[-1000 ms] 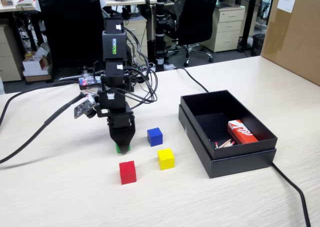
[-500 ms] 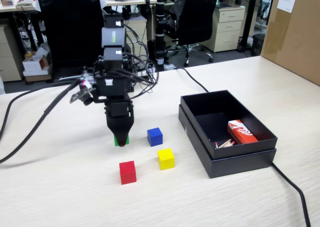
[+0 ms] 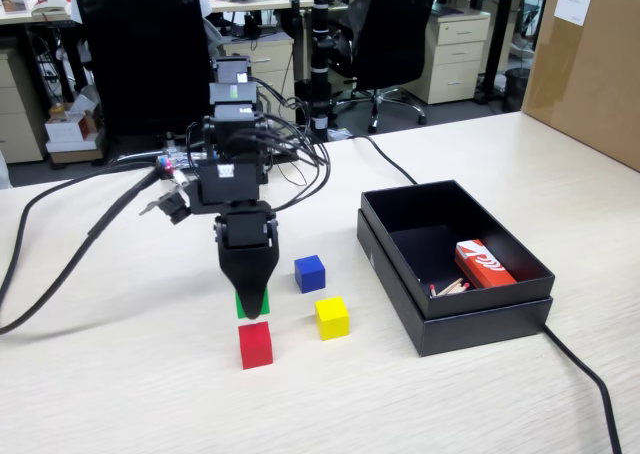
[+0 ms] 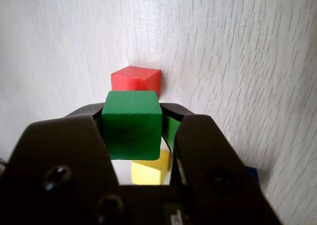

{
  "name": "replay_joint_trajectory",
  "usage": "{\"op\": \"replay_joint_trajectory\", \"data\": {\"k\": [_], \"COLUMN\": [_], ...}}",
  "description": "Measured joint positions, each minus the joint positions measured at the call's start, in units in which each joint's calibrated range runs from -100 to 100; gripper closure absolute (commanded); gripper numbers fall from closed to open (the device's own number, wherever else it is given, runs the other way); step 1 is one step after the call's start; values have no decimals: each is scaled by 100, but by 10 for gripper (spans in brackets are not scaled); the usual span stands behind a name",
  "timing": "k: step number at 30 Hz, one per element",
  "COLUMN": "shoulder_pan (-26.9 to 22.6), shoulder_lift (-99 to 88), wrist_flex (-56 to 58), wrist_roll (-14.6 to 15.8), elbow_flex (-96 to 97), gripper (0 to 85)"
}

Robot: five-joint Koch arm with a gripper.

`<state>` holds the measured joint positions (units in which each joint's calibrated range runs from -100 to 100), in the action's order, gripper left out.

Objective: Put the green cube on top of the red cube

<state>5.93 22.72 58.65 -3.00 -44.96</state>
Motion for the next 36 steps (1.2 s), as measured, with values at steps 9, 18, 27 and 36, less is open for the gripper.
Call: {"op": "replay_joint_trajectory", "data": {"k": [9,18,27,36], "shoulder_pan": [29,29,24,24], "shoulder_lift": [285,427,427,427], "wrist_flex": [-116,-279,-294,-294], "wrist_roll": [24,39,39,34], "elbow_flex": [-219,-237,-237,-219], "gripper": [846,617,504,390]}}
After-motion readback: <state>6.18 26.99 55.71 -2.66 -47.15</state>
